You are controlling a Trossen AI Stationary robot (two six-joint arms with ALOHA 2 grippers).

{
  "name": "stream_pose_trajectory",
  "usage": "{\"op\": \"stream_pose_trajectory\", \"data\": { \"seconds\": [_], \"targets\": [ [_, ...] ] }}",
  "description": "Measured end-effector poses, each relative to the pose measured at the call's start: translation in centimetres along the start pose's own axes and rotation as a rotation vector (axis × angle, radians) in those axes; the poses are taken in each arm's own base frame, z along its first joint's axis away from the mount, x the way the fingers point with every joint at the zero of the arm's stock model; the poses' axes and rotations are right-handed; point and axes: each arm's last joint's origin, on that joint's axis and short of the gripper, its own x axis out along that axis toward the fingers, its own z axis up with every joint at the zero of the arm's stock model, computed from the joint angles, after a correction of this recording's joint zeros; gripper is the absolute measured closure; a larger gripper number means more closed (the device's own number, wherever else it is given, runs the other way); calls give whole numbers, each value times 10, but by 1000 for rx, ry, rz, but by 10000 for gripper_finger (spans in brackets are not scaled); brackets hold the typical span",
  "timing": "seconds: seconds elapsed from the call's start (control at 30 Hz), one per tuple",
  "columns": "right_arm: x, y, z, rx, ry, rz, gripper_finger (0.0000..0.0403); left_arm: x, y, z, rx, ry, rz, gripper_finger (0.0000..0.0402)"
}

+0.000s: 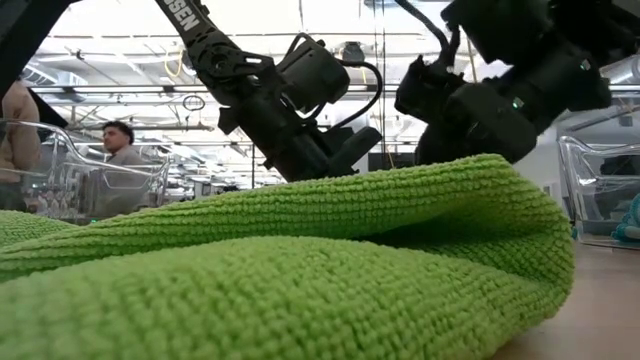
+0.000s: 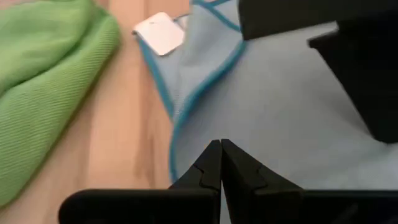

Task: Sort microfiber towel by color & place in baskets
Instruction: Fold the blue microfiber towel

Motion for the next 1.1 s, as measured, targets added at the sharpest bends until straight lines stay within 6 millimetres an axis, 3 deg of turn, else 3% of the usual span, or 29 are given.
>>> {"op": "stream_pose_trajectory", "data": {
  "seconds": [0.13, 0.4, 0.63, 0.73, 0.83, 1.1],
  "targets": [
    [10, -1, -6, 31, -30, -35, 403, -8, -3, 1, 6, 39, -10, 396],
    [24, 5, -20, 51, 54, 161, 403, -58, -41, 10, 64, 72, -25, 387],
    [10, 3, -7, -14, 4, 66, 403, -59, -70, -18, 130, 127, -67, 398],
    [1, -6, 8, -35, -80, -93, 403, -58, -79, -32, 147, 159, -72, 392],
    [1, -22, 9, -33, -63, -220, 403, -61, -89, -43, 153, 166, -69, 387],
    [18, -63, 4, 62, 52, -289, 403, -63, -91, -51, 23, 182, -17, 395]
  ]
}}
